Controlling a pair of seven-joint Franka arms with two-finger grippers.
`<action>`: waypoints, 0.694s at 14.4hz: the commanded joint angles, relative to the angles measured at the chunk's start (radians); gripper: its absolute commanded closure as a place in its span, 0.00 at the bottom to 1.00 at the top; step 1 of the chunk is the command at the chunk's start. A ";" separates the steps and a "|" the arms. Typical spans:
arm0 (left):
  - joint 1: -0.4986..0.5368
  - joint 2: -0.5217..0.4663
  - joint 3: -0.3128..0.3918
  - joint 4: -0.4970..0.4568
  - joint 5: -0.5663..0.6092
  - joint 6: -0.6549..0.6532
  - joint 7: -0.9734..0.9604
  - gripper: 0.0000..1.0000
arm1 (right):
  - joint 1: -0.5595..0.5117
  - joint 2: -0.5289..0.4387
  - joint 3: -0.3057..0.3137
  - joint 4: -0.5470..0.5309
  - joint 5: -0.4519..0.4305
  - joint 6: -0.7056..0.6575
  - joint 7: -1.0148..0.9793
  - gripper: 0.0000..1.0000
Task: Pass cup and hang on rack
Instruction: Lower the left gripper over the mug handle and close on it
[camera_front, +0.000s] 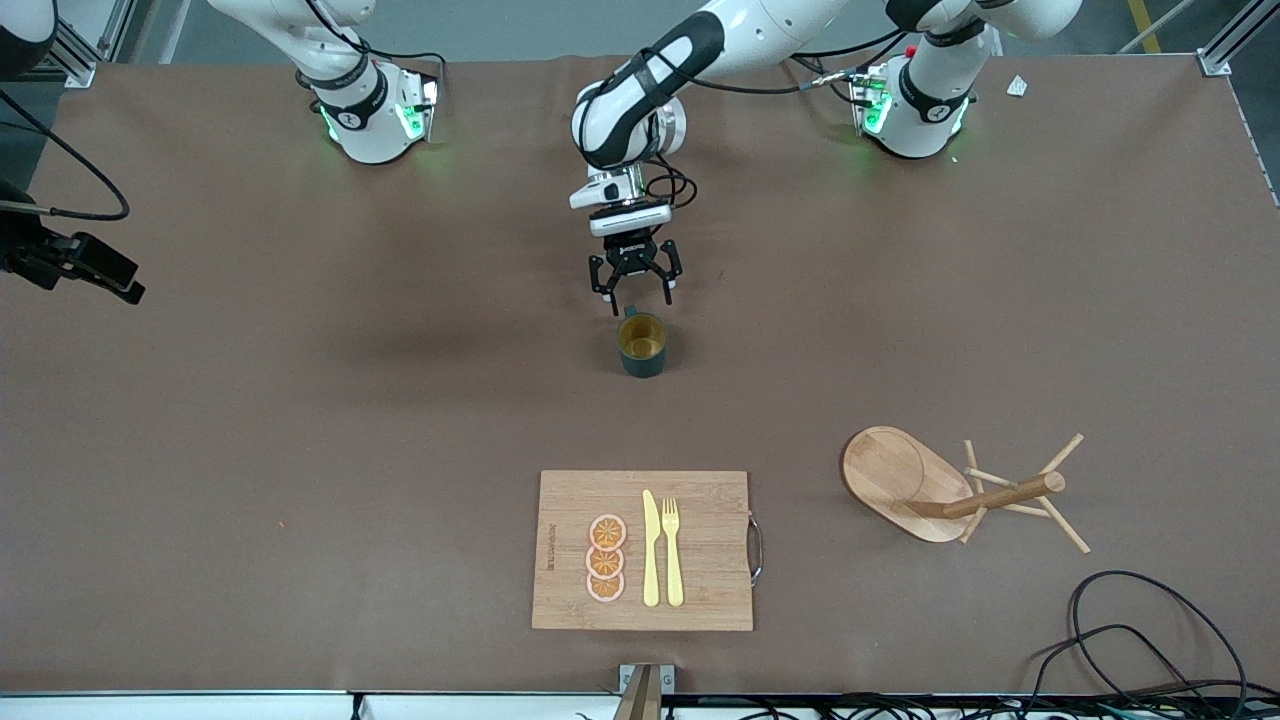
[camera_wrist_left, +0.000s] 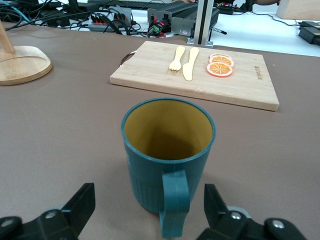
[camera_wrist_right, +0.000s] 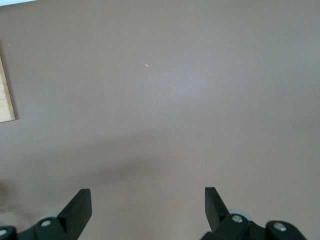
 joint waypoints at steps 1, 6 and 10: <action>0.011 0.020 -0.001 0.001 0.053 0.004 -0.016 0.08 | -0.018 -0.043 0.013 -0.022 0.012 0.011 -0.014 0.00; 0.013 0.030 0.001 0.004 0.054 0.004 -0.007 0.38 | -0.018 -0.046 0.017 0.018 0.012 -0.058 -0.014 0.00; 0.027 0.039 0.001 0.014 0.081 0.006 -0.001 0.69 | -0.013 -0.046 0.023 0.040 0.013 -0.070 -0.013 0.00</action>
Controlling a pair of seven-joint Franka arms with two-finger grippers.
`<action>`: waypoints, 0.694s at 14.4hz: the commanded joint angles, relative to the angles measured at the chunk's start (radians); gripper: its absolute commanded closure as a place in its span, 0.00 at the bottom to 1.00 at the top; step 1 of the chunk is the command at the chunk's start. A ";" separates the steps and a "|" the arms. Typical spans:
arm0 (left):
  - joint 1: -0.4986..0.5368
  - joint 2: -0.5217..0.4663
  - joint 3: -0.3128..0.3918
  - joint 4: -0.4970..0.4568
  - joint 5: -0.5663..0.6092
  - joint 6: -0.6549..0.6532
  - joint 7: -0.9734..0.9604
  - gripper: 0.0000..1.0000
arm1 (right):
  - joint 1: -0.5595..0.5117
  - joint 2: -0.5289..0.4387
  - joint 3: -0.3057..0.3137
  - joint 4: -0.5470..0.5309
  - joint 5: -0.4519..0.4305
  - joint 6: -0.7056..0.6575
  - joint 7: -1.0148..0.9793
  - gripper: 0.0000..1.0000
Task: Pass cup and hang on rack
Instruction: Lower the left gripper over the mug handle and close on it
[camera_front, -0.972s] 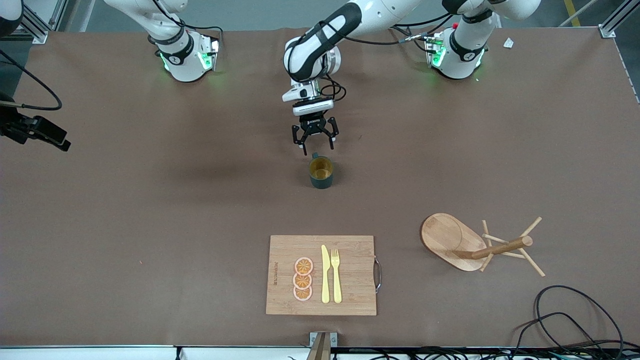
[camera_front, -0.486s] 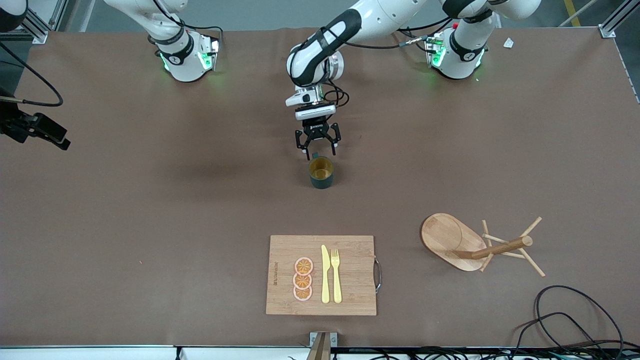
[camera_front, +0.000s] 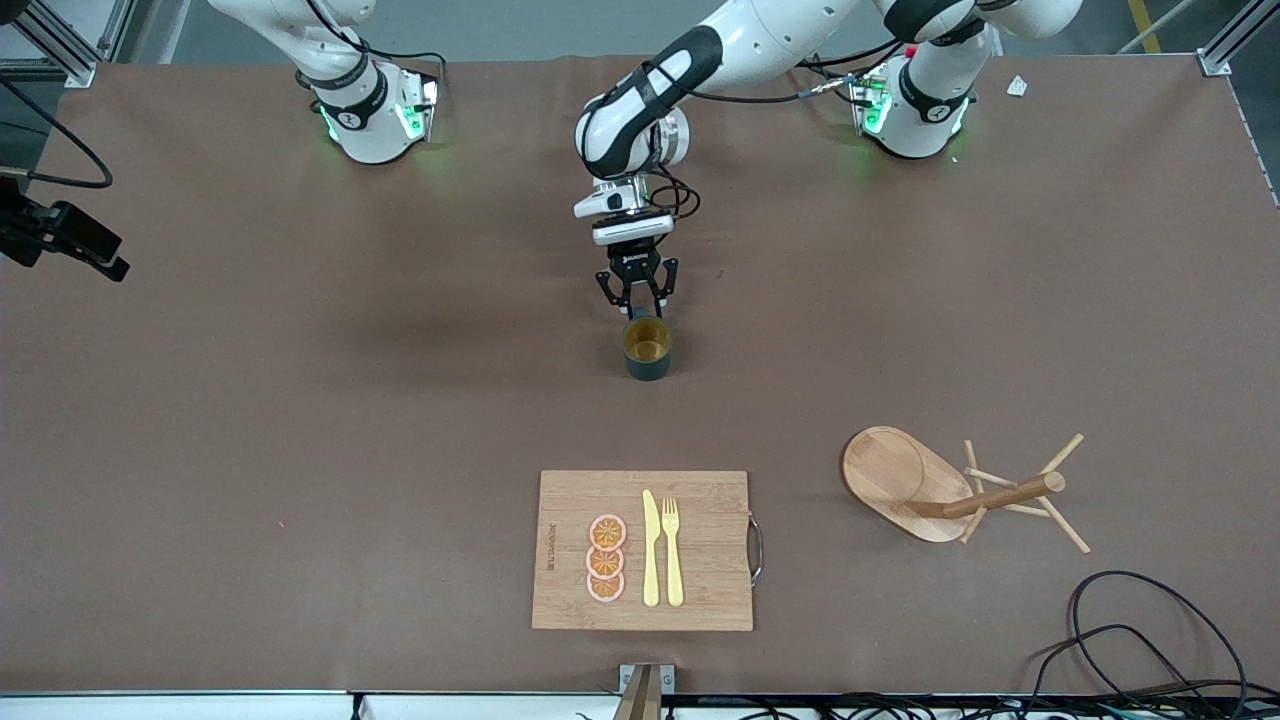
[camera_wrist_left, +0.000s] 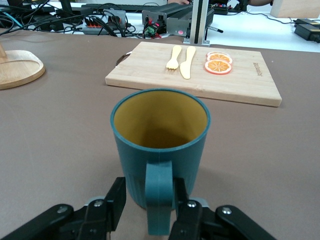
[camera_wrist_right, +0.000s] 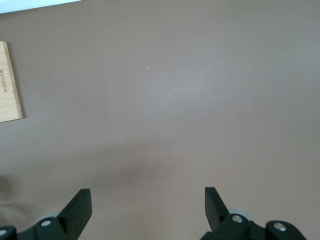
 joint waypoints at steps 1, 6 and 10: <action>0.011 0.012 -0.002 0.017 0.030 0.006 0.001 0.77 | -0.012 -0.013 0.015 0.014 0.013 -0.018 -0.013 0.00; 0.013 0.005 -0.005 0.050 -0.030 0.006 0.079 1.00 | -0.012 -0.012 0.015 0.016 0.016 -0.031 -0.013 0.00; 0.007 -0.015 -0.016 0.165 -0.255 0.004 0.200 1.00 | -0.010 -0.012 0.015 0.014 0.092 -0.036 -0.017 0.00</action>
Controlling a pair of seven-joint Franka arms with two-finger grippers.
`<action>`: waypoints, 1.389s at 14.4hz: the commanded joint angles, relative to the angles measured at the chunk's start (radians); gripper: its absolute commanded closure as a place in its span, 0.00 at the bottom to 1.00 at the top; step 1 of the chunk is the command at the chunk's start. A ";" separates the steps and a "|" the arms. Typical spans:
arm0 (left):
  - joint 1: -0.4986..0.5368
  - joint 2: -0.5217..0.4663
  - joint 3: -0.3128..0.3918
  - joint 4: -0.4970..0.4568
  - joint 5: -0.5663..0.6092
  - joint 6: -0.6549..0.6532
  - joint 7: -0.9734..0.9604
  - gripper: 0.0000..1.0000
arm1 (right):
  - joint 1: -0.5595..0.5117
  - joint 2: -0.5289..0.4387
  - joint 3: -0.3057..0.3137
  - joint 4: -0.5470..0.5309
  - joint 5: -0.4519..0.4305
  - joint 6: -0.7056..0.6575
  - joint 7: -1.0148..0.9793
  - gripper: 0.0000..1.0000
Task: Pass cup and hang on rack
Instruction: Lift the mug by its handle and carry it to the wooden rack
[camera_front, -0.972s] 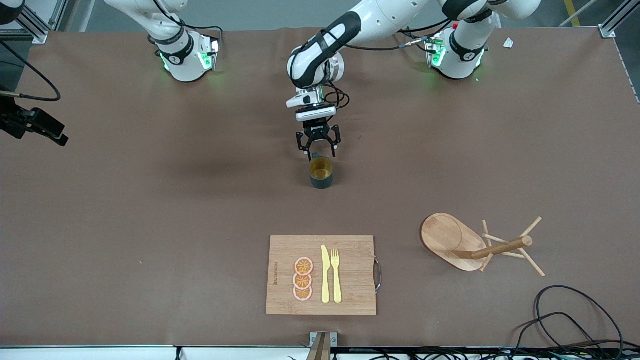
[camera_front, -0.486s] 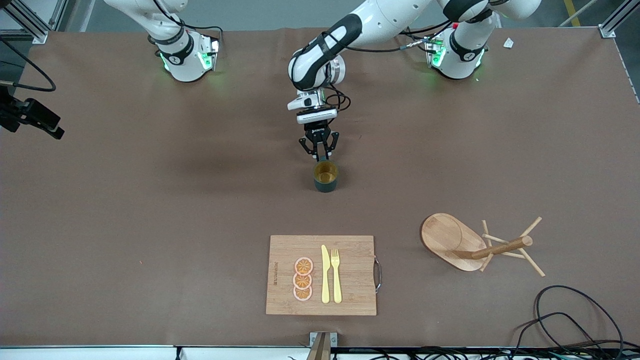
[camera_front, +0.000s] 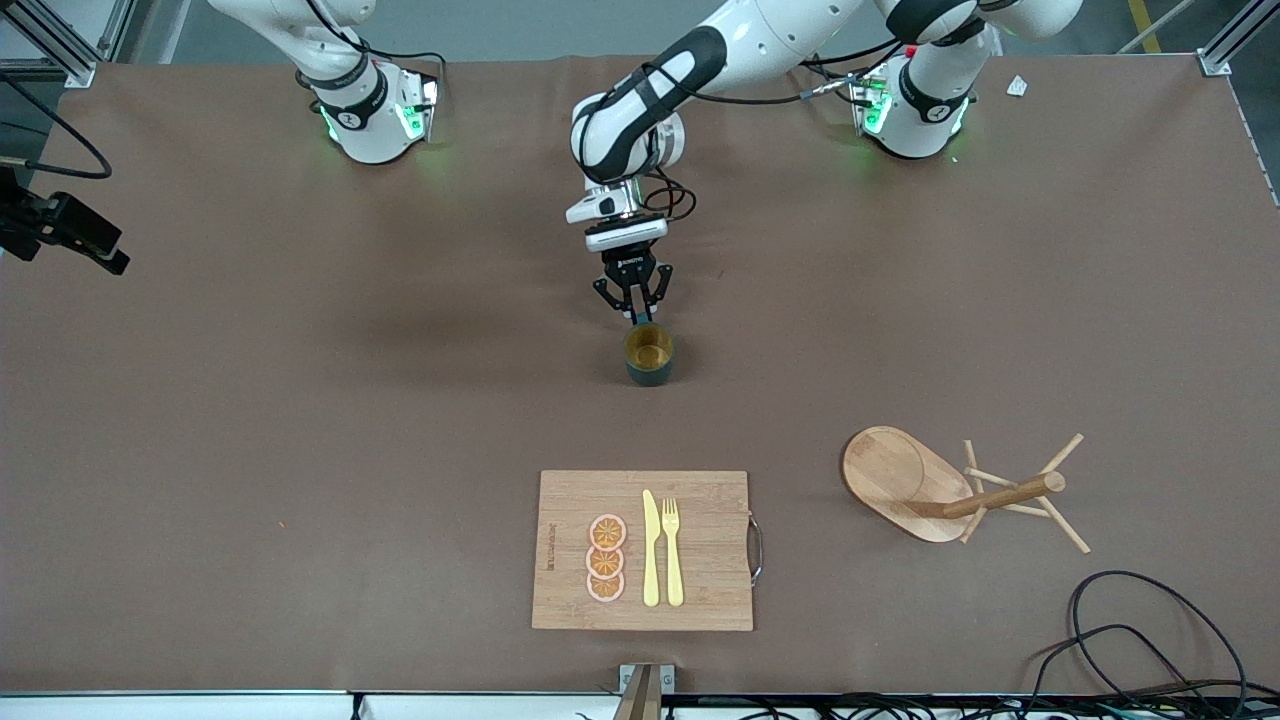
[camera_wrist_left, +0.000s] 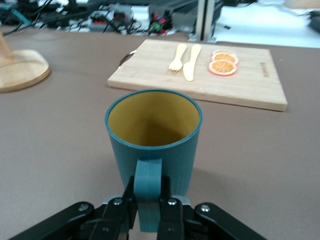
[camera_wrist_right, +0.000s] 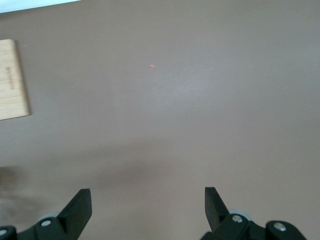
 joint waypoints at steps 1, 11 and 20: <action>0.002 -0.033 -0.007 0.110 -0.195 0.003 0.132 1.00 | -0.007 -0.011 0.007 -0.004 0.063 -0.020 -0.041 0.00; 0.283 -0.386 -0.002 0.258 -0.944 0.002 0.652 1.00 | 0.016 -0.011 -0.001 0.001 0.037 -0.036 -0.124 0.00; 0.760 -0.448 -0.005 0.358 -1.517 0.000 1.132 1.00 | 0.000 -0.011 -0.002 0.004 -0.010 -0.040 -0.124 0.00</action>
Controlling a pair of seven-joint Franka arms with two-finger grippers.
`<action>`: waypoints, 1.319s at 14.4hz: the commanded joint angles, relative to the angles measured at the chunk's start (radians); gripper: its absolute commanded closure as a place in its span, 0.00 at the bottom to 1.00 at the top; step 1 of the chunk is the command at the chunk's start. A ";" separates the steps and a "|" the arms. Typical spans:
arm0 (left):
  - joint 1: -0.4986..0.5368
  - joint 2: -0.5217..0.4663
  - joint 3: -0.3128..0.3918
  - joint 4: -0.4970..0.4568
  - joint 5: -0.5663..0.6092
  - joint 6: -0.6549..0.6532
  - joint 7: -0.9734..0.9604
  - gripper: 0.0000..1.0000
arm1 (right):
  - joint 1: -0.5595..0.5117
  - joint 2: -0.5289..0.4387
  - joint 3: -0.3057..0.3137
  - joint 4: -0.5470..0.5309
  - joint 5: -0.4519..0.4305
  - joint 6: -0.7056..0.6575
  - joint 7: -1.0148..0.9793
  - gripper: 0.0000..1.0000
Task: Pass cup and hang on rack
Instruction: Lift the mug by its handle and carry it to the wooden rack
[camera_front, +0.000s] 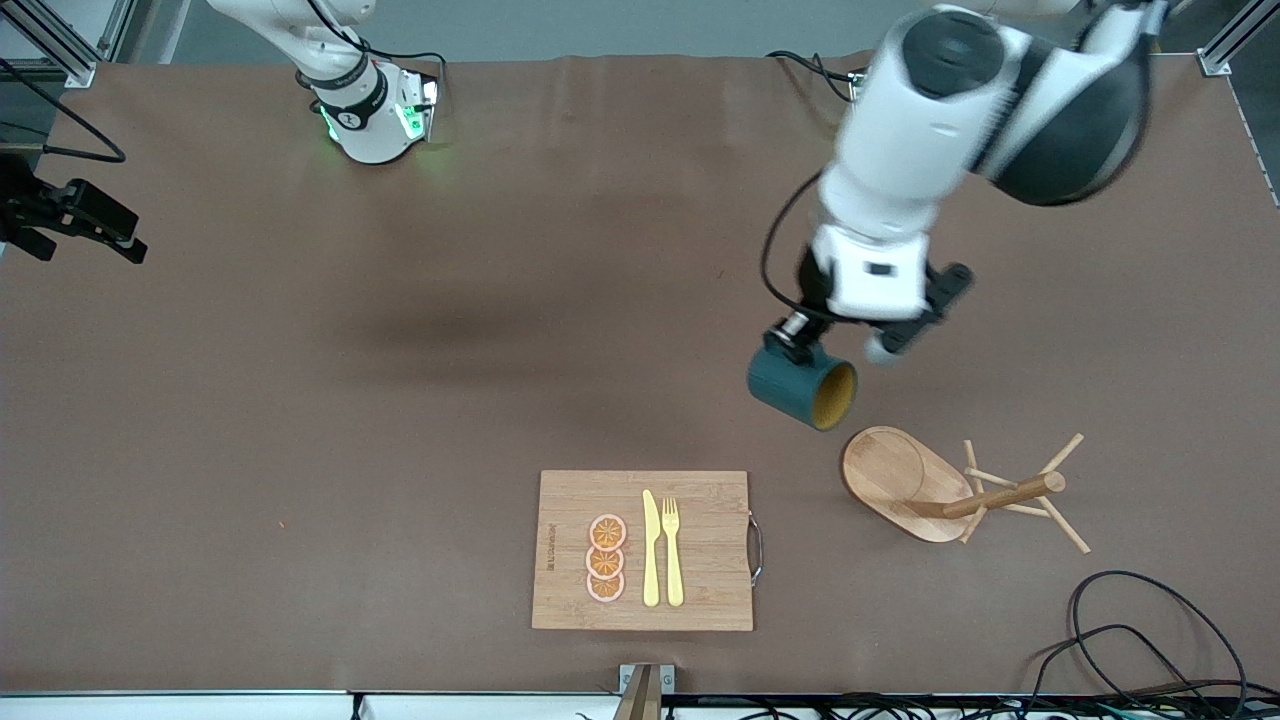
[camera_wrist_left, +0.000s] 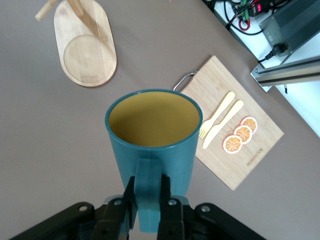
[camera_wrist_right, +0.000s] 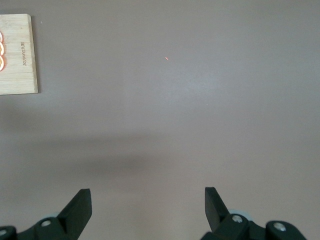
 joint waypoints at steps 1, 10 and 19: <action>0.107 0.013 -0.008 0.025 -0.161 0.000 0.096 1.00 | -0.014 -0.011 0.006 -0.001 -0.008 -0.012 -0.012 0.00; 0.318 0.128 -0.005 0.053 -0.497 0.003 0.221 1.00 | -0.011 -0.011 0.008 -0.001 -0.007 -0.019 -0.010 0.00; 0.413 0.208 0.001 0.048 -0.721 0.003 0.187 1.00 | -0.011 -0.011 0.008 0.001 -0.003 -0.018 -0.010 0.00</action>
